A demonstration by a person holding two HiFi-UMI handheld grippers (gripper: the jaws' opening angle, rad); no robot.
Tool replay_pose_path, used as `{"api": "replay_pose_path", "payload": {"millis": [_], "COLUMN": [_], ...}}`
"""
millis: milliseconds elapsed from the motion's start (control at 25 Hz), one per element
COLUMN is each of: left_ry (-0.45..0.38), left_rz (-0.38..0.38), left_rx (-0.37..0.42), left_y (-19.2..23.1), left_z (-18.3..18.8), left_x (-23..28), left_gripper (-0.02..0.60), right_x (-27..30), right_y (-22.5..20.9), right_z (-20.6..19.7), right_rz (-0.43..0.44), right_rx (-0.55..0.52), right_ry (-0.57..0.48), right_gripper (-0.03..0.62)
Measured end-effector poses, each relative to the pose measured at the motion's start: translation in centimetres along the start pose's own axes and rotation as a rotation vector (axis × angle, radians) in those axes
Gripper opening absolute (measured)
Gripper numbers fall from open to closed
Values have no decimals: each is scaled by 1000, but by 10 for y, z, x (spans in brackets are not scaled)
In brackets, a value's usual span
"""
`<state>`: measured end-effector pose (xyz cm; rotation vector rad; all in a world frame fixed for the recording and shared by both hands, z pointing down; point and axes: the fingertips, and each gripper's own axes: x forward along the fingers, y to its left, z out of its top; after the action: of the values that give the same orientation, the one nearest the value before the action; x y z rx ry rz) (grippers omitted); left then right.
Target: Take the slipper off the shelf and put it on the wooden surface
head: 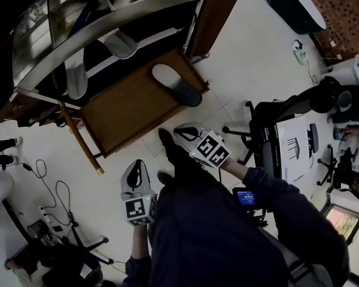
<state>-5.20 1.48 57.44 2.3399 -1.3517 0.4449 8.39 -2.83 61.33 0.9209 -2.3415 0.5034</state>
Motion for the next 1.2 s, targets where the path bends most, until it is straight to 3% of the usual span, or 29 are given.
{"api": "replay_pose_path", "payload": {"millis": [80,280,360,680,920,1200], "left_ry": [-31,-43,-46,-109,-104,-93], "left_rz": [30,117,131,100,93,85], "left_rx": [-8,-166,-191,-198,-217,-168], "left_y": [8,6,-3,-25,-50,-101], "left_z": [-4,-44,-57,-54,-63,-57], "left_x": [-35,-106,-126,-155,-156,-148], "left_gripper": [31,31,28,28,28,28], "right_x": [-20,-63,-78,-101,-120,-154], "right_y": [30,94,112,145,147,136], "right_z": [-3,-12,-21,-35,-43,-64], "right_rz": [-19,-69,-87,-75,-72,-60], "right_rx": [-29,-120,-119,-106,-118,-108], "right_ry": [-14,-38,-39,-27,-37,-69], "right_gripper": [0,0,0,0,0,0]}}
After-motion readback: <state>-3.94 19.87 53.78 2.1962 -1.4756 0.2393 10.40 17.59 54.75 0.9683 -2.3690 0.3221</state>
